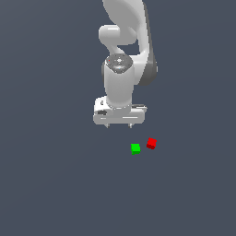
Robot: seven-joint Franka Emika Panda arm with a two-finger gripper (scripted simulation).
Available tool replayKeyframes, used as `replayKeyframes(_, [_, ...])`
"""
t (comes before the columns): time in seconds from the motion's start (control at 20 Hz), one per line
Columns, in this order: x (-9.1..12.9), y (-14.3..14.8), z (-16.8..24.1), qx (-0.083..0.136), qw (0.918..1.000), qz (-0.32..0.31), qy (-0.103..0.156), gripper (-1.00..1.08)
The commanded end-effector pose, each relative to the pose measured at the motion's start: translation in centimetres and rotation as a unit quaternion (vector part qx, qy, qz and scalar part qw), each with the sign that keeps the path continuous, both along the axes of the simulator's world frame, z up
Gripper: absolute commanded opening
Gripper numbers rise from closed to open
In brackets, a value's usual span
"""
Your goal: Stack the red cube on top of the green cube.
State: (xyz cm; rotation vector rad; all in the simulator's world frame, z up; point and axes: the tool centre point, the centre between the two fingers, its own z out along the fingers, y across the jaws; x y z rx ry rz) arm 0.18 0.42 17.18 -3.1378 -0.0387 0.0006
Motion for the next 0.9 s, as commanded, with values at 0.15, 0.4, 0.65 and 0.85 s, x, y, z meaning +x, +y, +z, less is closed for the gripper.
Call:
replayKeyframes(0.15, [0.0, 0.1, -0.1, 0.000, 1.0000, -0.002, 0.000, 1.00])
replayKeyframes(0.4, [-0.2, 1.1, -0.6, 0.000, 0.9999, -0.012, 0.000, 1.00])
replayKeyframes(0.65, [-0.5, 2.8, -1.6, 0.000, 0.9995, -0.033, 0.000, 1.00])
replayKeyframes(0.85, [-0.6, 4.8, -2.8, 0.000, 0.9984, -0.056, 0.000, 1.00])
